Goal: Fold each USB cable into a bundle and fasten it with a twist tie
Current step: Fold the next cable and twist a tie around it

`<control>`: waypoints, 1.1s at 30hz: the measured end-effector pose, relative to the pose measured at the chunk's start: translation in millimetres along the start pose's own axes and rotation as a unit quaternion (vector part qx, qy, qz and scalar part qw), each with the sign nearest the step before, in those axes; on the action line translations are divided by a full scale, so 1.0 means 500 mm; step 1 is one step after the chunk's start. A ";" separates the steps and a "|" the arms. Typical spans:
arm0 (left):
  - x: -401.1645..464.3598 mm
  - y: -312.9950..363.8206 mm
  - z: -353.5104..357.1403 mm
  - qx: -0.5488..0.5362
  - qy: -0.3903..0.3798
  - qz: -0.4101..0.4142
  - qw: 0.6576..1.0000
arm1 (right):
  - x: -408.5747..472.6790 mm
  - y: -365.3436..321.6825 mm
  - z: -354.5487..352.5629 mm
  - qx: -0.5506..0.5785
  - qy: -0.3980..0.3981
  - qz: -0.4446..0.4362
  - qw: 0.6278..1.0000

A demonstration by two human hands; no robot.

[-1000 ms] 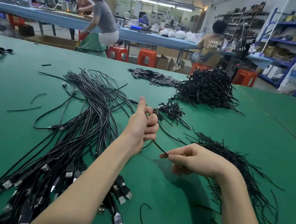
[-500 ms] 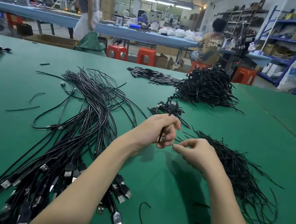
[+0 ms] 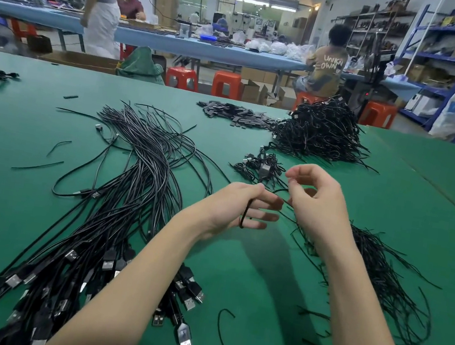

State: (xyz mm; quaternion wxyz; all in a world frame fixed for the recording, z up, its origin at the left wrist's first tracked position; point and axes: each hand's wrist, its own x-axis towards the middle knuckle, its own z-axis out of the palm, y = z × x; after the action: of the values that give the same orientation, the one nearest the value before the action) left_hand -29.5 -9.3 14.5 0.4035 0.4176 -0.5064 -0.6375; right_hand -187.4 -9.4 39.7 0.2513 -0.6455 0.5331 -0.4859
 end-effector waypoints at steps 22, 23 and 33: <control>-0.037 0.026 -0.035 -0.202 -0.057 0.094 0.973 | -0.029 0.038 0.024 -0.104 -0.339 0.095 0.930; -0.039 0.025 -0.034 -0.159 -0.078 0.079 0.981 | -0.025 0.045 0.025 -0.148 -0.290 0.072 0.943; -0.028 0.010 -0.048 0.101 -0.126 -0.038 0.986 | -0.018 0.042 0.024 -0.205 0.058 -0.104 0.972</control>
State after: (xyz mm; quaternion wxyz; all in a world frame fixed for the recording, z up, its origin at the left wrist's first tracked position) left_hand -2.2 -4.4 18.0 0.2672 0.3916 -0.5987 -0.6456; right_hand -185.7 -9.5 13.9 0.0304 -0.7055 0.5649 -0.4268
